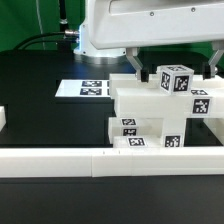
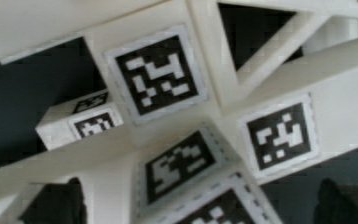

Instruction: Assemble chair

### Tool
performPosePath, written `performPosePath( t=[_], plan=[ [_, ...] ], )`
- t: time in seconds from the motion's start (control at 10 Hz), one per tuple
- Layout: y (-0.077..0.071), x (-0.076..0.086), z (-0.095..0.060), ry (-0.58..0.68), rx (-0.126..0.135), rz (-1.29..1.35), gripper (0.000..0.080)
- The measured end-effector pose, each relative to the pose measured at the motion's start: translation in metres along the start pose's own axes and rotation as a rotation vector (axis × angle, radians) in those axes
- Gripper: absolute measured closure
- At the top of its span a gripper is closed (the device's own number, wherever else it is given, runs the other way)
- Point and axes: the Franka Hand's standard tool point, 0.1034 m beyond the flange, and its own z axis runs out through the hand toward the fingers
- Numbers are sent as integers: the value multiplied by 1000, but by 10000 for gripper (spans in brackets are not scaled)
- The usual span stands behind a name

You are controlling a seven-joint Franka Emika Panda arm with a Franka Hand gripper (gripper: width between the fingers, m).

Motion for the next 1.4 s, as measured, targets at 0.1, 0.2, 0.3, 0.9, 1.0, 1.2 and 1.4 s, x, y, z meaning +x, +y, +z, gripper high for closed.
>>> performPosePath(
  t=[0.1, 0.2, 0.3, 0.9, 1.0, 1.2, 1.4],
  plan=[
    [1, 0, 0, 0, -7, -104, 150],
    [2, 1, 0, 2, -23, -206, 150],
    [3, 3, -1, 11, -41, -268, 150],
    [3, 3, -1, 12, -38, -222, 515],
    [3, 3, -1, 21, -33, -126, 515],
    [3, 4, 0, 44, -21, 88, 515],
    [3, 6, 0, 64, -13, 319, 515]
  ],
)
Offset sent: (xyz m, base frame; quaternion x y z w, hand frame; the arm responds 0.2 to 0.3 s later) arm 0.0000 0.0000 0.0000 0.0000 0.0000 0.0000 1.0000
